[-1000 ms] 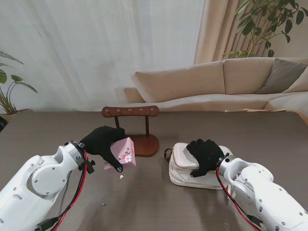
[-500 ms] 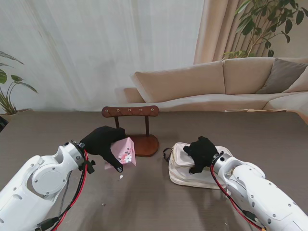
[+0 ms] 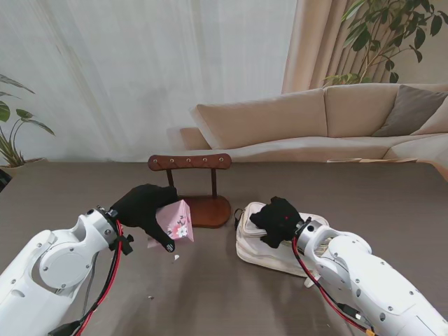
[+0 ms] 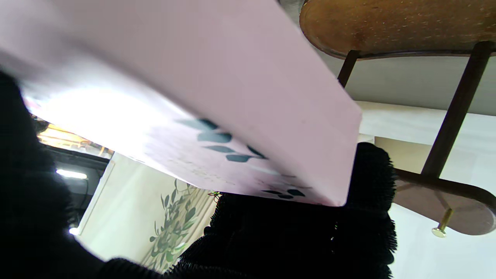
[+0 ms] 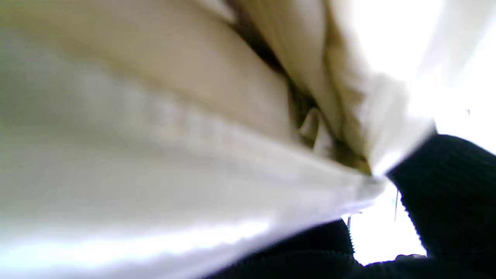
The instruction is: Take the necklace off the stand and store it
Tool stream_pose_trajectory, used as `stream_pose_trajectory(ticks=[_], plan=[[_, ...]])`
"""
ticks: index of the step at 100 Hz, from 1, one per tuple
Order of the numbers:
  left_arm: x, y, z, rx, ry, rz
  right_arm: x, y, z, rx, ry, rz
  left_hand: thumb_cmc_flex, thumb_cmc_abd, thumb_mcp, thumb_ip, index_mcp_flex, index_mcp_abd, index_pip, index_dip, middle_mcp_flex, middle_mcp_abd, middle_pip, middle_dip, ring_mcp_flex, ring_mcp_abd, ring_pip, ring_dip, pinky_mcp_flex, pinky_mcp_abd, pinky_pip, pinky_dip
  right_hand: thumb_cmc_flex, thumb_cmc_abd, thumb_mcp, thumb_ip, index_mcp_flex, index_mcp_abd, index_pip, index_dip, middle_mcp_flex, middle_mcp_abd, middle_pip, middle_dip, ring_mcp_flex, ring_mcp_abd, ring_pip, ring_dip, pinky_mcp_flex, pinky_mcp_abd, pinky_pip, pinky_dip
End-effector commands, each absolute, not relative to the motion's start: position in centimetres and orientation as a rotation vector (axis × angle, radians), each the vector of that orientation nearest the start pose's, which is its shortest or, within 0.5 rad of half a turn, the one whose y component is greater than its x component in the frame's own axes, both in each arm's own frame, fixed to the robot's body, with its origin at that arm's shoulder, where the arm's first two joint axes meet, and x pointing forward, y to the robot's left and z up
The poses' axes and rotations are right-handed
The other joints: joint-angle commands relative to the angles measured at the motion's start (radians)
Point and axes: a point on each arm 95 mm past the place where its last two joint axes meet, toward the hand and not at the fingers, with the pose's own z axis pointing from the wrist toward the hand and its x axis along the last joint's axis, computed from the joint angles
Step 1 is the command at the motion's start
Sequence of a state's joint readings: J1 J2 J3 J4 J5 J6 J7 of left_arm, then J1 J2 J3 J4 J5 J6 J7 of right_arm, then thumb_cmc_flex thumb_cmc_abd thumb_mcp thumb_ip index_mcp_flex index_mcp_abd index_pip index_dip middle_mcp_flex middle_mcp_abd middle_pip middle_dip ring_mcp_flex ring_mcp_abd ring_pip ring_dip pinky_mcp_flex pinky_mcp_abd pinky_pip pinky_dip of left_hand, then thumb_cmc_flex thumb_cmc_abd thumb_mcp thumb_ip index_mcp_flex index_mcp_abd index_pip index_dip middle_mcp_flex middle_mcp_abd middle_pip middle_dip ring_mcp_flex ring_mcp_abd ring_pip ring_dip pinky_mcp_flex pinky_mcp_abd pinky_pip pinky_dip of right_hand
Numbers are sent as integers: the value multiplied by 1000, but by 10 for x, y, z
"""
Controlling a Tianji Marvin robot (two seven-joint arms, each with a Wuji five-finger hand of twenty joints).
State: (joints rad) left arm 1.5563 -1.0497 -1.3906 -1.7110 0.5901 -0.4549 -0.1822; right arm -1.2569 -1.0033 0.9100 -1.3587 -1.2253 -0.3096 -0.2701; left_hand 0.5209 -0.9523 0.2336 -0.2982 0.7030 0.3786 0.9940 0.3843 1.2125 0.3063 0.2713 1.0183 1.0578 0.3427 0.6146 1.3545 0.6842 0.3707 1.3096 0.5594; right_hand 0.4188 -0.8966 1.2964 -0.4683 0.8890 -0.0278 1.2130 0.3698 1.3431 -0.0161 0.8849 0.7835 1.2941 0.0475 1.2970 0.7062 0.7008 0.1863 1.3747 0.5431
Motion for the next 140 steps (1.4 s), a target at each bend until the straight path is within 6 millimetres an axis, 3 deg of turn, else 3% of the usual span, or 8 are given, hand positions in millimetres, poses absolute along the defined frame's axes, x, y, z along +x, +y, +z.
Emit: stream_pose_trajectory(ticks=[1,22,44,65,89,140], plan=[[398,16,-243,-1137,1579,-2021,430,56,-320,524,1827,1643,498,151,699,105,71,-136,436,62,50,-63,36,27,105,-76,208,35,7,-31,-30,0,123,85,202,95,44,-268,60,28,76,-35,26,26,24,-48,38,18,198,-9,62,35],[395,18,-241,-1133,1572,-2010,423,69,-322,542,1832,1693,497,151,698,105,72,-137,437,62,50,-64,37,27,105,-76,208,35,8,-31,-30,0,125,80,205,95,50,-266,60,37,86,-29,26,41,24,-60,79,44,228,-13,70,58],[394,19,-240,-1129,1569,-2008,423,68,-328,588,1850,1702,496,151,699,105,72,-138,437,62,50,-64,36,26,107,-76,209,35,9,-32,-29,0,127,69,214,95,61,-267,62,51,91,-22,38,62,24,-74,129,74,252,-11,84,87],[394,19,-238,-1121,1566,-2007,415,75,-332,617,1838,1823,498,150,699,105,71,-138,436,61,50,-63,36,26,107,-76,209,35,9,-31,-30,0,126,68,216,92,60,-268,60,58,91,-23,37,66,23,-75,133,79,255,-12,81,92],[391,21,-235,-1110,1563,-2000,403,92,-332,631,1807,1916,497,151,699,105,70,-139,436,62,50,-62,37,26,106,-77,208,34,10,-31,-29,0,128,69,216,90,57,-266,59,57,86,-18,34,68,23,-70,129,81,253,-14,76,98],[383,28,-235,-1121,1544,-1977,388,147,-323,670,1764,1933,499,152,697,105,71,-137,435,61,49,-61,36,26,106,-76,208,34,9,-28,-30,0,134,75,208,93,53,-257,59,50,82,-13,30,68,23,-65,127,83,248,-8,71,106]])
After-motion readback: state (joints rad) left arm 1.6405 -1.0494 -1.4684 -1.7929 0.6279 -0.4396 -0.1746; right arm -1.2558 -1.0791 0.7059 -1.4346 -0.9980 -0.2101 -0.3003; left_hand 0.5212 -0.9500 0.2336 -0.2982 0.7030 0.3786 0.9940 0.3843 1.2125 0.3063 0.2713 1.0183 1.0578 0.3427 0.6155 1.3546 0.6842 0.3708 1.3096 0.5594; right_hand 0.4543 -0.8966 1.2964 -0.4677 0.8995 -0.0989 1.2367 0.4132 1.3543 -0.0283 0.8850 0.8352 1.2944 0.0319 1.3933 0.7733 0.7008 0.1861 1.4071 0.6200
